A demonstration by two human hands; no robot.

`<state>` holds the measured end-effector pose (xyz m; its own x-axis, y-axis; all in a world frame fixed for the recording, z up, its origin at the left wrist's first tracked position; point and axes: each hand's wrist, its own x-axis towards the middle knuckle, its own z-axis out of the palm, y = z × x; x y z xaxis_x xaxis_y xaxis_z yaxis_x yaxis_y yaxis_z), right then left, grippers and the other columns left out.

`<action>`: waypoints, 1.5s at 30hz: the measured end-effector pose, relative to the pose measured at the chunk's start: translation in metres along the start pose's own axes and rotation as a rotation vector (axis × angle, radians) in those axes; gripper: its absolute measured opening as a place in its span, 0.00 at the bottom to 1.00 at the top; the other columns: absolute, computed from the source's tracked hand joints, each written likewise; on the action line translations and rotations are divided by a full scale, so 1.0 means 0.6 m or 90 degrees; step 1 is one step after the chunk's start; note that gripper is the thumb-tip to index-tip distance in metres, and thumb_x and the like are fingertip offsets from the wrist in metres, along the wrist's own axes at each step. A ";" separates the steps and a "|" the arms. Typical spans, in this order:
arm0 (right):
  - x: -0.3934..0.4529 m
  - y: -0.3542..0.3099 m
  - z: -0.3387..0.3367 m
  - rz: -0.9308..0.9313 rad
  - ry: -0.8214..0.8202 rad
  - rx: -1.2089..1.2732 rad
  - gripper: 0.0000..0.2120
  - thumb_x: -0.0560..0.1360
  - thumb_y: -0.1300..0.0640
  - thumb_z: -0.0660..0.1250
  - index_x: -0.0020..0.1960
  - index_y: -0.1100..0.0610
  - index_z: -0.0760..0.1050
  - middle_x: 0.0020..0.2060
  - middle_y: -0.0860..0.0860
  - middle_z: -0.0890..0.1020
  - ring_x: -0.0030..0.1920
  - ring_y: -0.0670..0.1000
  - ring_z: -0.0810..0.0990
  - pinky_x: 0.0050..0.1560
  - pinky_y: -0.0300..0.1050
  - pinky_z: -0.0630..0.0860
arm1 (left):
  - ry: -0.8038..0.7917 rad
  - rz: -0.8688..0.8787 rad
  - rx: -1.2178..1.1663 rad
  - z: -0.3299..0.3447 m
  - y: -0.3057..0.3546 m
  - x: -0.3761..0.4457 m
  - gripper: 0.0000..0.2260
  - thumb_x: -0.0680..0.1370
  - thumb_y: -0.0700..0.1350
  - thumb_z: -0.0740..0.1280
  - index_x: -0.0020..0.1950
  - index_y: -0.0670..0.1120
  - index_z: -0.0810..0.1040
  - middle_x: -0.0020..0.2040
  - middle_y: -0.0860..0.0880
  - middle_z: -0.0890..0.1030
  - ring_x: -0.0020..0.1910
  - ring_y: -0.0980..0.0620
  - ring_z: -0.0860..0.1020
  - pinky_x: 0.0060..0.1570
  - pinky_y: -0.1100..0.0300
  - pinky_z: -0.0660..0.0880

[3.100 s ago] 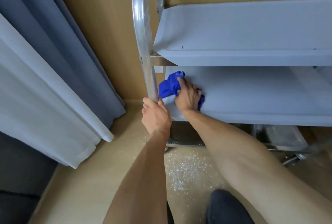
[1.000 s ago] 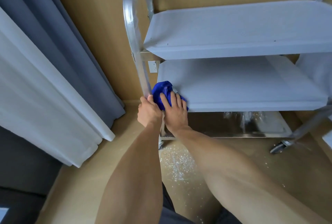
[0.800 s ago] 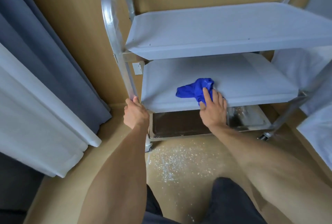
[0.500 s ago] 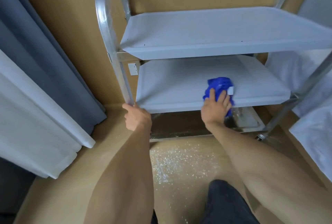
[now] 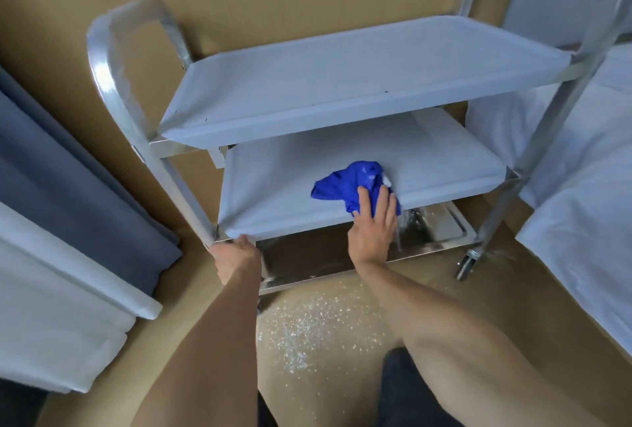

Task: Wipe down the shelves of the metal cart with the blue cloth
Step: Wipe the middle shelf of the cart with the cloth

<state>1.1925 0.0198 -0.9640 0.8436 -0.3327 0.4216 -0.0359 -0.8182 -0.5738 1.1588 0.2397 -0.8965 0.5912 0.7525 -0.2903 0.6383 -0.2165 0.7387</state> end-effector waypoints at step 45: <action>-0.110 -0.314 0.114 -0.374 -0.183 -0.104 0.29 0.70 0.51 0.73 0.68 0.47 0.66 0.53 0.59 0.74 0.52 0.59 0.72 0.56 0.53 0.71 | 0.062 0.154 -0.115 -0.079 -0.063 0.047 0.27 0.74 0.36 0.58 0.73 0.50 0.72 0.64 0.50 0.80 0.58 0.47 0.79 0.50 0.64 0.69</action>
<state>1.1801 0.2282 -0.9319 0.8560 0.3093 0.4142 0.4113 -0.8929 -0.1832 1.1280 0.2986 -0.9034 0.6604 0.7499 -0.0396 0.3809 -0.2891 0.8782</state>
